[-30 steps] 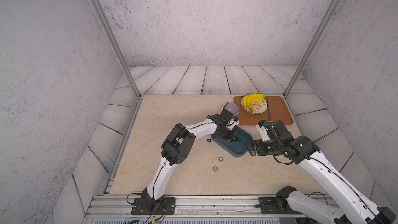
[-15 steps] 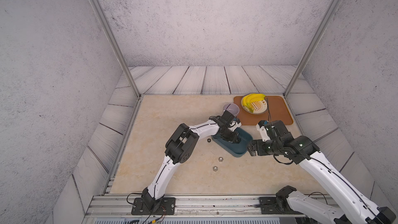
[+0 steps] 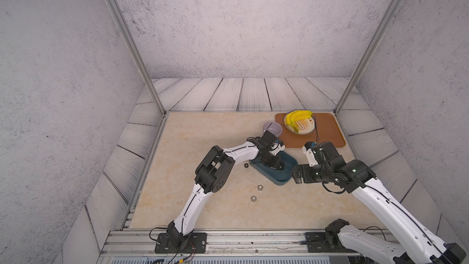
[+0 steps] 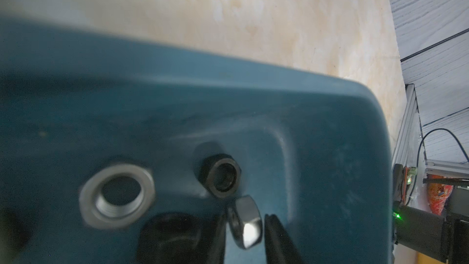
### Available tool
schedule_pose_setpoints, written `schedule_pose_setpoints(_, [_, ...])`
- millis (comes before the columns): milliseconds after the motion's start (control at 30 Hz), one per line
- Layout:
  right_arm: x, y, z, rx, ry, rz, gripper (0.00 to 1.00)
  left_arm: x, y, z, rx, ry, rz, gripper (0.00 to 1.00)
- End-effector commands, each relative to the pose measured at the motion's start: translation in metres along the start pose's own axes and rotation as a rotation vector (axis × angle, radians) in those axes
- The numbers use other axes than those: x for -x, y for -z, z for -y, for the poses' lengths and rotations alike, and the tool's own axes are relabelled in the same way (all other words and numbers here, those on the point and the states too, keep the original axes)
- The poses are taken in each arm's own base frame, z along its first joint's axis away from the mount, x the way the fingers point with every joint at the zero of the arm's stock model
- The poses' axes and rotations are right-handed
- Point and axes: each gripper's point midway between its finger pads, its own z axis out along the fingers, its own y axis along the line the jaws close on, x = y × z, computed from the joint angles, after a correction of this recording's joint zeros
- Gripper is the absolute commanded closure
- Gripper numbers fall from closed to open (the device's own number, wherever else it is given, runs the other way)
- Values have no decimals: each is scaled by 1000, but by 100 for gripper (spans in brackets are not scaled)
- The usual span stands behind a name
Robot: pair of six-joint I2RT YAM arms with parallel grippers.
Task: Put the nuts on the desktop into the storage box
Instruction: Place the nut in the storage box.
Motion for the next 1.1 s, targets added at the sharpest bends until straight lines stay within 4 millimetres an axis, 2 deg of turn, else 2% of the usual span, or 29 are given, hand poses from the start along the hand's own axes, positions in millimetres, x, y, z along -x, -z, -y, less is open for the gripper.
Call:
schedule_pose_setpoints(0, [-4,-4,6,-35,-17,-21,1,5,12,11,-4,-31,14,58])
schedule_pose_setpoints(267, [-2,-5,4,-32,-18,-16,1,14,34,25,11,-72,44,47])
schedule_pose_setpoints(500, [1,0,5,-40,-13,-12,1,27,72,44,50,-135,106,41])
schedule_pose_setpoints(667, [2,1,2,-25,-16,-8,1,27,103,51,118,-181,136,40])
schedule_pose_setpoints(833, [1,0,-4,10,-12,-22,1,21,139,51,184,-193,182,36])
schedule_pose_setpoints(1067, [0,5,-38,203,28,-40,1,-4,183,43,245,-153,226,32])
